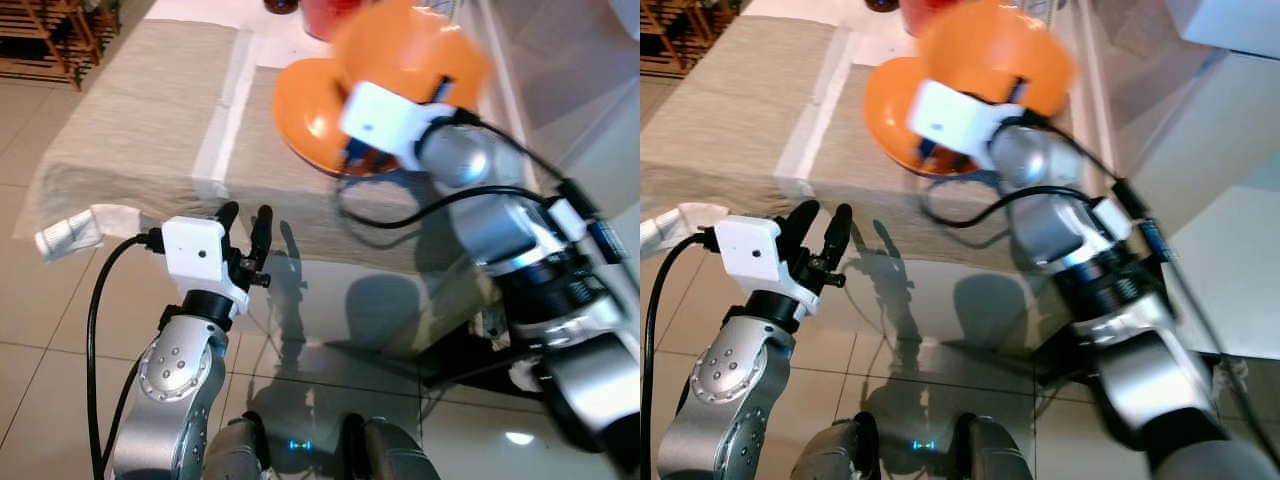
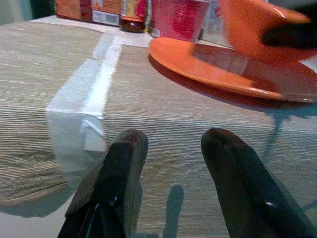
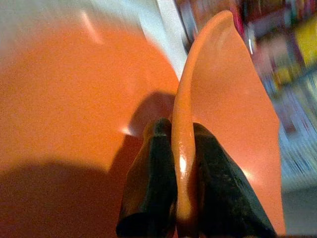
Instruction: Setting the table
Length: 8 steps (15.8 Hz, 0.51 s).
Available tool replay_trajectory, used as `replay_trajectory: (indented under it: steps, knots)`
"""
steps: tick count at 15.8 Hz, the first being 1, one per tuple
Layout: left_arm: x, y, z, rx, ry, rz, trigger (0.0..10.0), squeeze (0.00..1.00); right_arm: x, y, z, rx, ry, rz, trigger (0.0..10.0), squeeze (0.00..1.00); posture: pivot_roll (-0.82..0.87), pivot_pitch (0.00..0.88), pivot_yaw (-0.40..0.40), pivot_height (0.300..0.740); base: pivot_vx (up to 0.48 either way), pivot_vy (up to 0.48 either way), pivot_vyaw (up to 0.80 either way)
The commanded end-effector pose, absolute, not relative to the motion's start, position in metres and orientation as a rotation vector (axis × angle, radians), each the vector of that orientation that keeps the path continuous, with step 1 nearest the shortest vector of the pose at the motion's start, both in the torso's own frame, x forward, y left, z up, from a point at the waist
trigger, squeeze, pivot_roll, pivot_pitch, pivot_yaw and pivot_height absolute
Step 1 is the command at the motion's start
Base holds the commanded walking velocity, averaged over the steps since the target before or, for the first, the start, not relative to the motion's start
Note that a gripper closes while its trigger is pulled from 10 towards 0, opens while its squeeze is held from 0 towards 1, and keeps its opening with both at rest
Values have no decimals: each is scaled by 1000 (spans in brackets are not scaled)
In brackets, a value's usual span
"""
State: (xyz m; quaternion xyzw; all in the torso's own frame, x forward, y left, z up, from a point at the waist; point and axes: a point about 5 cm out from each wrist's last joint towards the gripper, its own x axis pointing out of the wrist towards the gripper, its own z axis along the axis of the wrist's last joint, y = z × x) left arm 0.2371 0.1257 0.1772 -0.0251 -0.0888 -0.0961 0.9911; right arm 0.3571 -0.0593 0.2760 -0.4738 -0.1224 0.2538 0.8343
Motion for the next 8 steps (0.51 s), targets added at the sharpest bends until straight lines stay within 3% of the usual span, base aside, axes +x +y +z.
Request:
replay_trajectory:
  steps: [1,5,8]
  knots:
    - [236,123,174,-55,-163,-199,10000,0,339,-36,291,-941,-436,638,0,0,-74,223,-46,740,0,0,0]
    - [232,122,174,-60,-160,-190,10000,0,320,12,278,-972,-587,840,0,0,-57,241,-52,740,0,0,0]
    - [226,121,172,-67,-149,-178,10000,0,321,36,279,-993,-649,881,0,0,-43,266,-62,740,0,0,0]
